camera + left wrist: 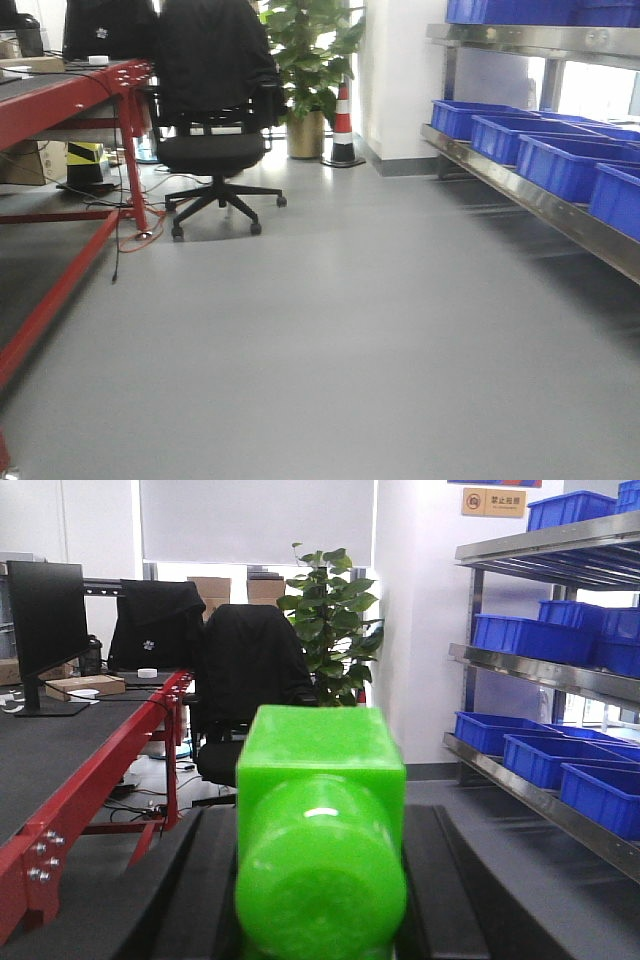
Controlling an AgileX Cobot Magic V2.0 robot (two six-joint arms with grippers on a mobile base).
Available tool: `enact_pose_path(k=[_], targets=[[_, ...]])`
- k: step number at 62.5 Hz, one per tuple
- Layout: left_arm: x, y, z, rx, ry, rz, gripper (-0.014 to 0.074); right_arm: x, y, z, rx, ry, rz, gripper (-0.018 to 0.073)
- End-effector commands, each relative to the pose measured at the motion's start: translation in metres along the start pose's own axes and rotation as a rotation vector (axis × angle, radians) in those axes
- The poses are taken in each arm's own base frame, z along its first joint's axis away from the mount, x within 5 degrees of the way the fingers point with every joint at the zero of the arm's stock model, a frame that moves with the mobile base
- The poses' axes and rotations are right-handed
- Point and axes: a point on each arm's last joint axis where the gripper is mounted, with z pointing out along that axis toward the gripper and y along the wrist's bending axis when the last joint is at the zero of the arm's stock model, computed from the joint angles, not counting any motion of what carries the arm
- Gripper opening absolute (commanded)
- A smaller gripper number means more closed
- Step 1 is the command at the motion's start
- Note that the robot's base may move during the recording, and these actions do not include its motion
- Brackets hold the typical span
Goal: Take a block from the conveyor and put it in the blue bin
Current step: 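Drive the base away from the conveyor holding both blocks, then drive the base up to the shelf of blue bins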
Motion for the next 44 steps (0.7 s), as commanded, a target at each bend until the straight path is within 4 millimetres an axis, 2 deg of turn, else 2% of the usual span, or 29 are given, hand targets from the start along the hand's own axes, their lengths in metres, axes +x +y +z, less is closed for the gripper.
enact_pose_path(k=[1,44], targets=[[-0.004,-0.0002,-0.0017,0.006,-0.03,-0.008,-0.0111,-0.0058,0.0004,-0.0017,0.0,-0.036,-0.013,-0.0155],[-0.004,-0.0002,-0.0017,0.006,-0.03,-0.008,-0.0111,-0.0058,0.0004,-0.0017,0.0,-0.036,-0.013,-0.0155]])
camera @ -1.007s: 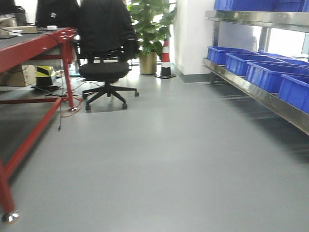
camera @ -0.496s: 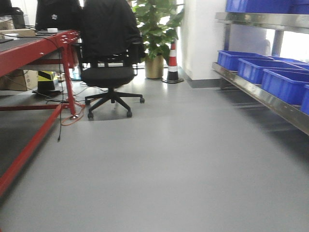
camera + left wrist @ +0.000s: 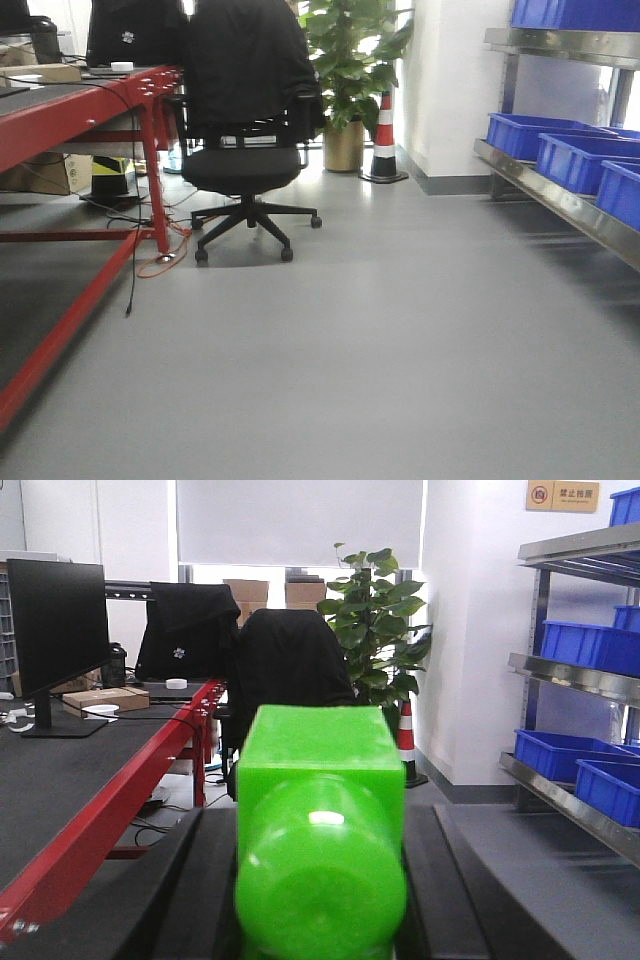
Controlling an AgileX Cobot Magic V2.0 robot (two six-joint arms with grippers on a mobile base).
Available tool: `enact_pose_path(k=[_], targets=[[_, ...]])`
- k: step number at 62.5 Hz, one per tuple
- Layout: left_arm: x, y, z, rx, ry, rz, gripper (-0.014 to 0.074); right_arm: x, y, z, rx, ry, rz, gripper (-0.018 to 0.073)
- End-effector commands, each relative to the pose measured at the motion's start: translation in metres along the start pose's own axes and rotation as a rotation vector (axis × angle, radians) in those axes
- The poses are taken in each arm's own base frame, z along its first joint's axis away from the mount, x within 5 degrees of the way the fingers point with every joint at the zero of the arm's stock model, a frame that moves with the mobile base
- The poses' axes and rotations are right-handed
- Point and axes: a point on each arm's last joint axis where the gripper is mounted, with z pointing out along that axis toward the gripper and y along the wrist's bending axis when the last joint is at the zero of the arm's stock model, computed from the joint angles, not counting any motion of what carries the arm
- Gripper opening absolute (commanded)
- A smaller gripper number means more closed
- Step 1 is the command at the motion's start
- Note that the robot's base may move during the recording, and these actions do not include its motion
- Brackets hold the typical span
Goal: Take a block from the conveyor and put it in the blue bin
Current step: 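Drive the base up to the shelf of blue bins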
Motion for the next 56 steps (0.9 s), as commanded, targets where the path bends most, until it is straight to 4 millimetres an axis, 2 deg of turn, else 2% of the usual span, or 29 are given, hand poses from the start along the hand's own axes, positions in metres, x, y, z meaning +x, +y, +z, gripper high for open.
enact_pose_path(k=[1,56], targets=[[-0.004,-0.0002,-0.0017,0.006,-0.03,-0.008,-0.0111,-0.0058,0.0004,-0.0017,0.0,-0.036,-0.011,-0.0155],[-0.004,-0.0002,-0.0017,0.006,-0.03,-0.008,-0.0111,-0.0058,0.0004,-0.0017,0.0,-0.036,-0.011,-0.0155]])
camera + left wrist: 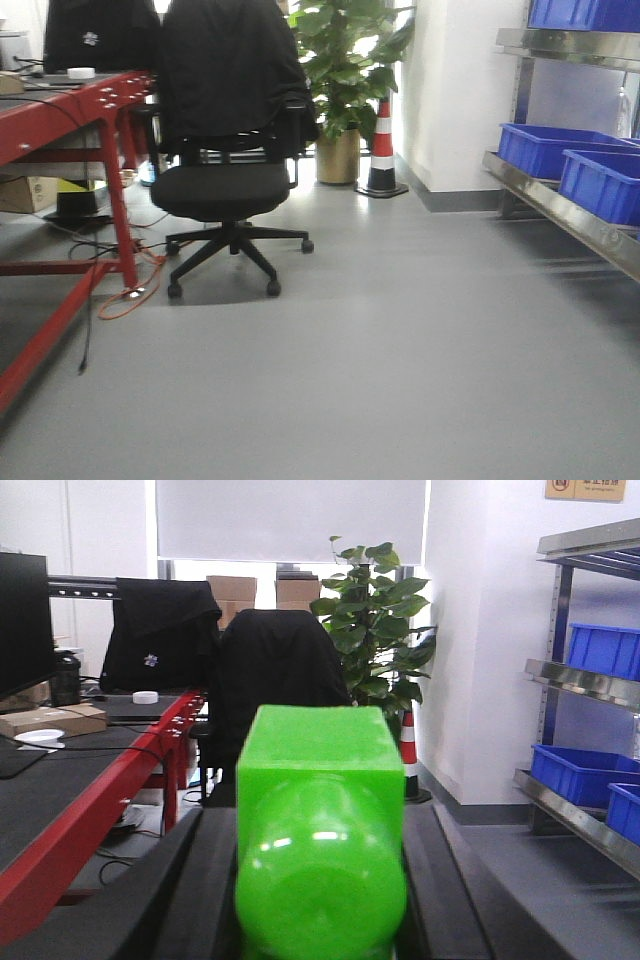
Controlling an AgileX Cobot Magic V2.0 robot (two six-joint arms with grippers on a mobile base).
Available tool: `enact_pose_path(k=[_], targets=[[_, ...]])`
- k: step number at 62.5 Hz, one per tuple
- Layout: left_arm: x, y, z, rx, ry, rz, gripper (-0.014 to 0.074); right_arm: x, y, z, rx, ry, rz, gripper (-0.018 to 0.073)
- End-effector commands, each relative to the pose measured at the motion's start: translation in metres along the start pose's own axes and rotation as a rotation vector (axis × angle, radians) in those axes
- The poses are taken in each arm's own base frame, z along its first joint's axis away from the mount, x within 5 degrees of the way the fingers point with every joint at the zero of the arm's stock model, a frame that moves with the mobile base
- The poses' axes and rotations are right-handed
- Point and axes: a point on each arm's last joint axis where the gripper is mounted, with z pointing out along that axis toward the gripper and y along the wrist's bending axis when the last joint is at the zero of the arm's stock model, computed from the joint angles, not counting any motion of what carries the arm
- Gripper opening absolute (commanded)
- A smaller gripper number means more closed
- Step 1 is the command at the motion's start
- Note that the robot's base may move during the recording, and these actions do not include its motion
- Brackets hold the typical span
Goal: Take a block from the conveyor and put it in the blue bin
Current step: 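Drive the base up to the shelf of blue bins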
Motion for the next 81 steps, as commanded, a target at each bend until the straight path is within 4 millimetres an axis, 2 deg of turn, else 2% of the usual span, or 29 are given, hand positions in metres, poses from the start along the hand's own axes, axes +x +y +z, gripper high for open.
enact_pose_path(k=[1,81], targets=[[-0.004,-0.0002,-0.0017,0.006,-0.03,-0.008,-0.0111,-0.006,0.0004,-0.0017,0.0,-0.038,-0.011,-0.0155],[-0.004,-0.0002,-0.0017,0.006,-0.03,-0.008,-0.0111,-0.006,0.0004,-0.0017,0.0,-0.038,-0.011,-0.0155]])
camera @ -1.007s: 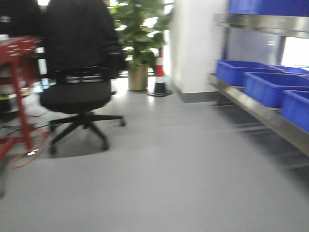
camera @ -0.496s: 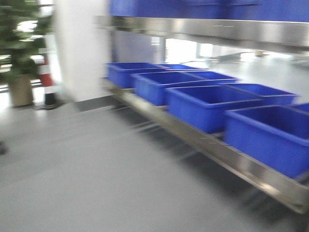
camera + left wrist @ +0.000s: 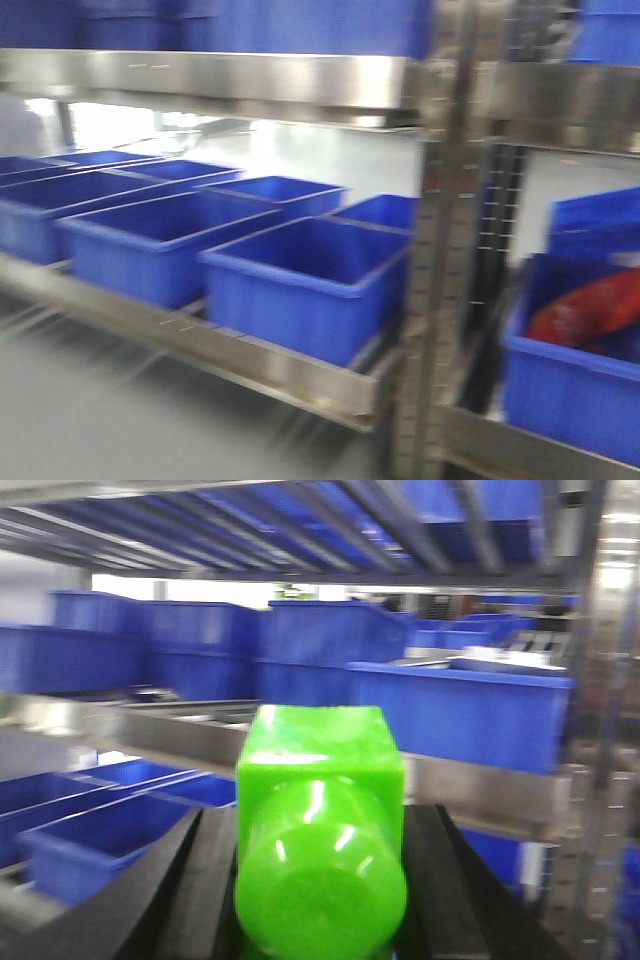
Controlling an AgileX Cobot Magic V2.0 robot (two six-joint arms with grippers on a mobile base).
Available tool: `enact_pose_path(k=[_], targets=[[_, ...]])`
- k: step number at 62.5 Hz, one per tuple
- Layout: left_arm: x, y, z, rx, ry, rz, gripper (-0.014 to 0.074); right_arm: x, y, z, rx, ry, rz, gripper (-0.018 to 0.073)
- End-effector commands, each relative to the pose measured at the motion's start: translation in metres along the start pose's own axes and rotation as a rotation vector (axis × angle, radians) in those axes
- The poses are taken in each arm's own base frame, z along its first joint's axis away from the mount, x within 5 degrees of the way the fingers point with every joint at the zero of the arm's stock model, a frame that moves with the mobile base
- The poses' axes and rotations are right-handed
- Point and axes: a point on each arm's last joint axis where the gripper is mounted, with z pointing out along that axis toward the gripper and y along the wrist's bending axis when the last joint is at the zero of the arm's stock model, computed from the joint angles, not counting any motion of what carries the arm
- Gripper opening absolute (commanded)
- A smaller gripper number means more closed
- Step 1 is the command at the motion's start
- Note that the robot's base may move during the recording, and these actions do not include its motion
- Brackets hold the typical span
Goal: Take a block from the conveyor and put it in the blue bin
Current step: 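Drive the base up to the shelf of blue bins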
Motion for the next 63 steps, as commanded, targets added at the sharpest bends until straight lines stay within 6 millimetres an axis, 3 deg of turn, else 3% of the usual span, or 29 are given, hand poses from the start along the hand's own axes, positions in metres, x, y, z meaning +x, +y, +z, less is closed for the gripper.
enact_pose_path(k=[1,63], targets=[[-0.004,-0.0002,-0.0017,0.005,-0.03,-0.008,-0.0111,-0.006,0.0004,-0.0017,0.0,-0.038,-0.009,-0.0155],[-0.004,-0.0002,-0.0017,0.005,-0.03,-0.008,-0.0111,-0.006,0.0004,-0.0017,0.0,-0.038,-0.009,-0.0155]])
